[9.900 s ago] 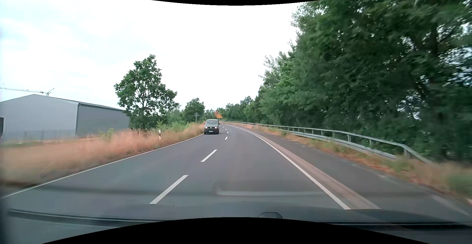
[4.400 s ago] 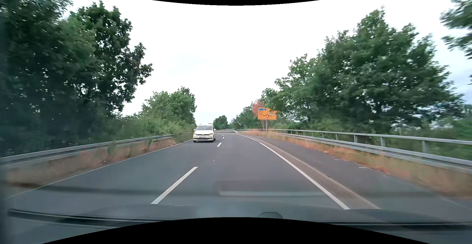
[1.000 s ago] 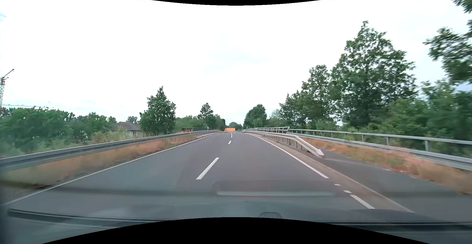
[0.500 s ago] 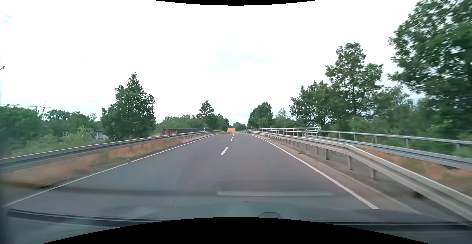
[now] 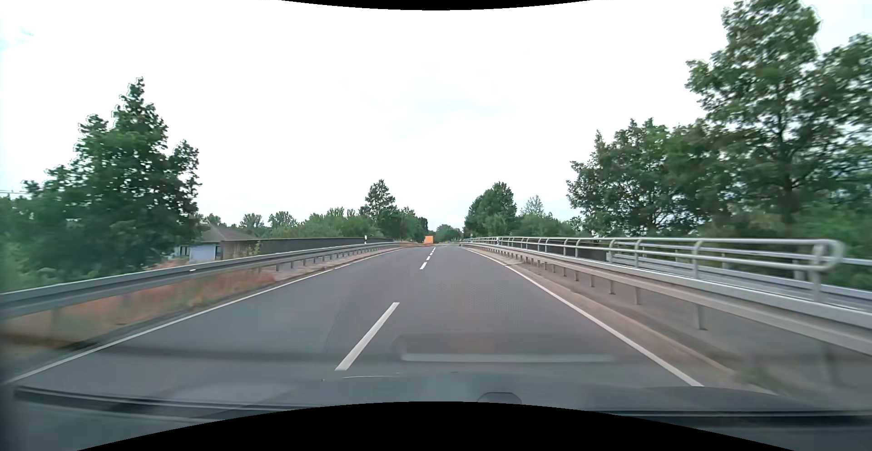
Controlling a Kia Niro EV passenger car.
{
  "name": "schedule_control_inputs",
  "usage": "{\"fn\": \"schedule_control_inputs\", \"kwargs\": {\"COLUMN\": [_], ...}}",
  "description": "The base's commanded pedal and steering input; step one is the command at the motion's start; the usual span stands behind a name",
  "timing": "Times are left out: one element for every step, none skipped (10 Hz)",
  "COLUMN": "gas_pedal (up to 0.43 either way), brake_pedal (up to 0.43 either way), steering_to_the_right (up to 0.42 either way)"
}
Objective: Follow the waypoints while adhering to traffic rules and regulations
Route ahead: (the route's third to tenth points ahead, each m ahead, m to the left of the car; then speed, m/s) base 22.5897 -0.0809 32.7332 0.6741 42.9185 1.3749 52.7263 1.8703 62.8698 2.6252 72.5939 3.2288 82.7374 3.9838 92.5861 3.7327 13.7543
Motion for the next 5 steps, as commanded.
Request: {"fn": "schedule_control_inputs", "kwargs": {"gas_pedal": [0.118,0.118,0.118,0.118,0.118], "brake_pedal": [0.0,0.0,0.0,0.0,0.0], "steering_to_the_right": [-0.013,-0.013,-0.013,-0.013,-0.012]}}
